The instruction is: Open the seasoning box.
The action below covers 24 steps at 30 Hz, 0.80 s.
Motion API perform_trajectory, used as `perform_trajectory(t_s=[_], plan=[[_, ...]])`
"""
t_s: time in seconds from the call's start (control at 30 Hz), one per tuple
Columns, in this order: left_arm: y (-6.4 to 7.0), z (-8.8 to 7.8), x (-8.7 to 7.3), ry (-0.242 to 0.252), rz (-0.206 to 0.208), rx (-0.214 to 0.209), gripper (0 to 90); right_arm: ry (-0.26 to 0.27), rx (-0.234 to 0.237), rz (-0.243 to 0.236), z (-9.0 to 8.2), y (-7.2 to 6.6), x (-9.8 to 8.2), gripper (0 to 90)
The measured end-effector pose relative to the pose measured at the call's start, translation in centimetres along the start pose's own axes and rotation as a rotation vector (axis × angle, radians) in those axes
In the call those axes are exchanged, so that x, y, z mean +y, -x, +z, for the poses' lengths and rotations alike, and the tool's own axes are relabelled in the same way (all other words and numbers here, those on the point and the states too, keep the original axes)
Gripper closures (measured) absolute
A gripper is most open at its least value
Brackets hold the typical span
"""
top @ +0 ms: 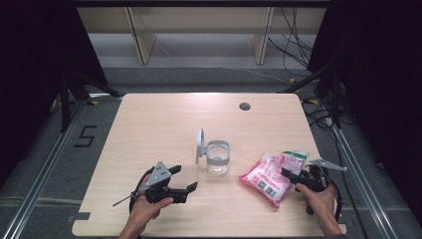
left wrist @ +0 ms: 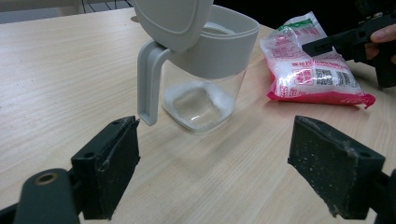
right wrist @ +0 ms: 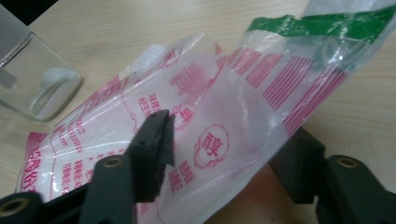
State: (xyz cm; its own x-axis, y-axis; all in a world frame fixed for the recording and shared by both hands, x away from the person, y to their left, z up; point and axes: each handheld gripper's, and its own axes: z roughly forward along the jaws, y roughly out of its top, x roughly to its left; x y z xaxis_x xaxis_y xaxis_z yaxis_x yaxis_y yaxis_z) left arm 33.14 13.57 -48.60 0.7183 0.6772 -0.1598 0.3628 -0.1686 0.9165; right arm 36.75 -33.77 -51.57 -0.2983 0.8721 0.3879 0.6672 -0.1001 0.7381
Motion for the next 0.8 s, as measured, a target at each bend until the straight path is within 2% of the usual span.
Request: perform_trajectory(t_s=[0.07,0.1,0.13,0.17,0.2,0.23,0.3,0.33,0.4,0.43,0.47,0.5,0.53,0.57,0.6,0.63,0.67,0.7,0.73,0.77,0.8], plan=[[-0.07,-0.04,-0.07,-0.009,0.012,0.007,15.5,-0.006,0.017,-0.011,0.14,0.16,0.11,49.4],[-0.25,-0.08,-0.05,-0.018,0.03,0.006,15.5,-0.008,-0.004,-0.047,0.25,0.38,0.21,51.8],[-0.2,-0.05,-0.07,-0.015,0.012,0.011,15.5,-0.01,0.004,-0.007,0.39,0.1,0.17,54.2],[-0.25,-0.06,-0.05,-0.013,0.012,0.012,15.6,0.014,0.006,-0.068,0.67,0.59,0.25,56.7],[-0.24,-0.07,-0.05,-0.012,0.011,0.011,15.6,0.001,0.001,-0.003,0.61,0.08,0.18,59.6],[-0.25,-0.07,-0.08,-0.012,0.013,0.01,15.6,0.008,-0.004,-0.025,0.64,0.22,0.23,62.3],[-0.4,-0.08,-0.09,-0.011,0.026,0.005,15.6,0.014,0.009,-0.007,0.75,0.19,0.21,66.5],[-0.3,-0.09,-0.13,-0.012,0.003,0.013,15.6,0.022,0.006,-0.074,0.84,0.75,0.37,68.7],[-0.32,-0.06,-0.11,-0.009,0.001,0.011,15.6,0.009,0.001,-0.064,0.74,0.65,0.37,70.2],[-0.31,-0.06,-0.13,-0.01,0.002,0.008,15.6,0.02,0.019,-0.045,0.85,0.61,0.34,76.6],[-0.23,0.03,-0.19,-0.002,-0.01,0.006,15.6,0.02,0.019,-0.045,0.85,0.61,0.34,76.6],[-0.29,0.06,-0.24,-0.01,-0.004,0.005,15.6,0.021,0.023,-0.021,0.87,0.4,0.31,81.4],[-0.25,0.07,-0.22,-0.018,0.0,0.012,15.6,0.025,0.023,-0.037,0.86,0.46,0.36,83.9],[-0.23,0.15,-0.22,-0.017,0.009,0.006,15.7,0.002,0.018,-0.031,0.57,0.31,0.45,85.9],[-0.23,0.15,-0.22,-0.017,0.009,0.006,15.7,0.002,0.018,-0.031,0.57,0.31,0.45,85.9],[-0.23,0.23,-0.26,-0.017,0.017,-0.007,15.7,0.027,0.036,-0.069,0.74,0.6,0.49,87.9],[-0.04,0.29,-0.34,-0.018,0.002,0.001,15.6,0.042,0.034,-0.082,0.72,0.47,0.53,88.9],[-0.03,0.28,-0.38,-0.024,0.008,0.003,15.6,0.042,0.034,-0.082,0.72,0.47,0.53,88.9],[0.03,0.31,-0.39,-0.025,0.005,0.003,15.7,0.048,0.04,-0.106,0.62,0.37,0.6,89.3],[0.1,0.5,-0.4,-0.018,0.001,-0.007,15.7,0.028,0.036,-0.059,0.27,-0.18,0.6,89.6],[0.1,0.5,-0.4,-0.018,0.001,-0.007,15.7,0.028,0.036,-0.059,0.27,-0.18,0.6,89.6]])
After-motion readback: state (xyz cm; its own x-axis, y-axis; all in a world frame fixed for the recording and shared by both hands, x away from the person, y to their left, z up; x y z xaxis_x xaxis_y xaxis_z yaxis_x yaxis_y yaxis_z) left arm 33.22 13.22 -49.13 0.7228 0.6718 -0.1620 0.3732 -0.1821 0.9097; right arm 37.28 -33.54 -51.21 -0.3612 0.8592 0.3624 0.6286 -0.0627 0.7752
